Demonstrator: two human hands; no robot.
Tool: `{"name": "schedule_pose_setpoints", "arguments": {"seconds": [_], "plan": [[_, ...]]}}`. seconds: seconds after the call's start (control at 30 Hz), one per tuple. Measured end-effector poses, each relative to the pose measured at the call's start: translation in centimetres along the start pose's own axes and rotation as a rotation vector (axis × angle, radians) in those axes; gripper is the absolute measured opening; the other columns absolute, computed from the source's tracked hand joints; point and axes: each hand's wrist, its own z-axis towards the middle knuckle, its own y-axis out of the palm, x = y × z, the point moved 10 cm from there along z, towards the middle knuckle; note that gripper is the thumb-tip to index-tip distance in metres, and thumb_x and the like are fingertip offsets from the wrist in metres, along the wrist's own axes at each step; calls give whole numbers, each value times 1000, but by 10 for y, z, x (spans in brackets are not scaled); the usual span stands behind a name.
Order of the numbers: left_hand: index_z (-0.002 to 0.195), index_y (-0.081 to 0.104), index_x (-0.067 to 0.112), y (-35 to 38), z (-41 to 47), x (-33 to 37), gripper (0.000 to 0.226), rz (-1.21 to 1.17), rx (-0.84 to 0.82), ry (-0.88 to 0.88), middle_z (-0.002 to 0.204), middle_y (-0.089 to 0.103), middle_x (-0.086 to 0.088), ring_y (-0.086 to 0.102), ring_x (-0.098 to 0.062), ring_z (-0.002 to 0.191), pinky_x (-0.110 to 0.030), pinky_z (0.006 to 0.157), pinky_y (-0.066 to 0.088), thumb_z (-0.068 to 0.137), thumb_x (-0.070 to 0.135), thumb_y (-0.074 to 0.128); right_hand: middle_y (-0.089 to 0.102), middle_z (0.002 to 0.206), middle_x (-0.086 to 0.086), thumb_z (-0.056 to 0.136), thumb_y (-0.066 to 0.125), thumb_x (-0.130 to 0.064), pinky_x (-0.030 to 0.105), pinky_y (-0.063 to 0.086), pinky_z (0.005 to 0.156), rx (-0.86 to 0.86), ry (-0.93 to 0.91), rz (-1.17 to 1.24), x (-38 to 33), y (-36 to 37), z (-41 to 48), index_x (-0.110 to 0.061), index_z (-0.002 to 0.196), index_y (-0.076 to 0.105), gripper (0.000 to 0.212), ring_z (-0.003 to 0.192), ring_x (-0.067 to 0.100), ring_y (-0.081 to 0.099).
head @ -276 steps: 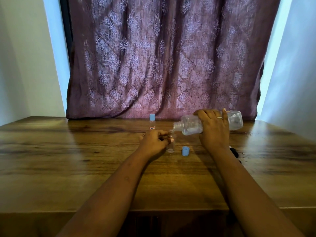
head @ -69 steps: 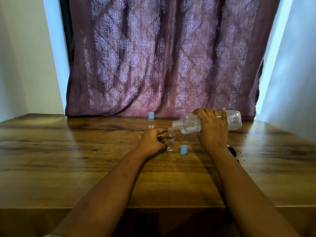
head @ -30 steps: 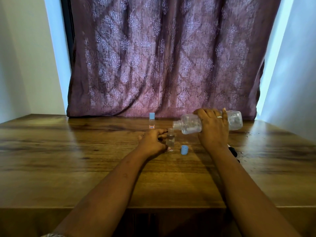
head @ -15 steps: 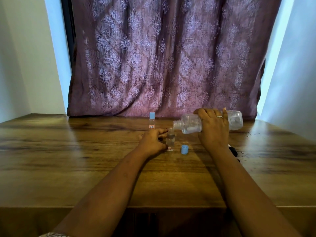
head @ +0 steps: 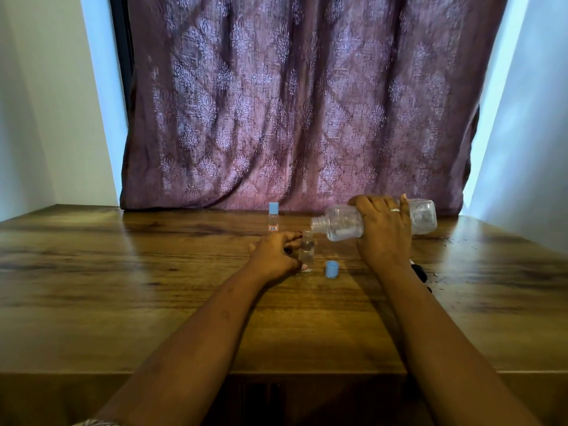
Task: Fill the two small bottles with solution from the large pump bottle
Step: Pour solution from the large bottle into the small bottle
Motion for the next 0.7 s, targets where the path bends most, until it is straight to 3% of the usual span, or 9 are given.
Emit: {"name": "schedule_pose_setpoints", "arguments": {"seconds": [0.4, 0.53, 0.7], "plan": [[131, 63, 31, 1, 3, -2, 74, -13, -5, 15, 129, 72, 9, 65, -17, 120, -60, 115, 39, 60, 28, 87, 63, 101, 1, 63, 73, -1, 51, 22, 109, -24, -1, -15, 2, 5, 0, -24, 102, 58, 48, 103, 29, 54], [136, 61, 30, 1, 4, -2, 87, 0, 3, 9, 132, 70, 9, 62, -19, 125, -60, 114, 40, 51, 38, 80, 63, 103, 1, 62, 74, -1, 50, 21, 110, -35, -2, -14, 2, 5, 1, -24, 103, 58, 50, 105, 29, 54], [134, 62, 31, 2, 5, -3, 86, 2, 10, 17, 129, 72, 10, 63, -20, 123, -61, 113, 41, 50, 39, 80, 64, 102, 2, 62, 74, -1, 51, 21, 109, -33, 1, -11, 2, 4, 1, -23, 103, 58, 49, 105, 29, 54]]}}
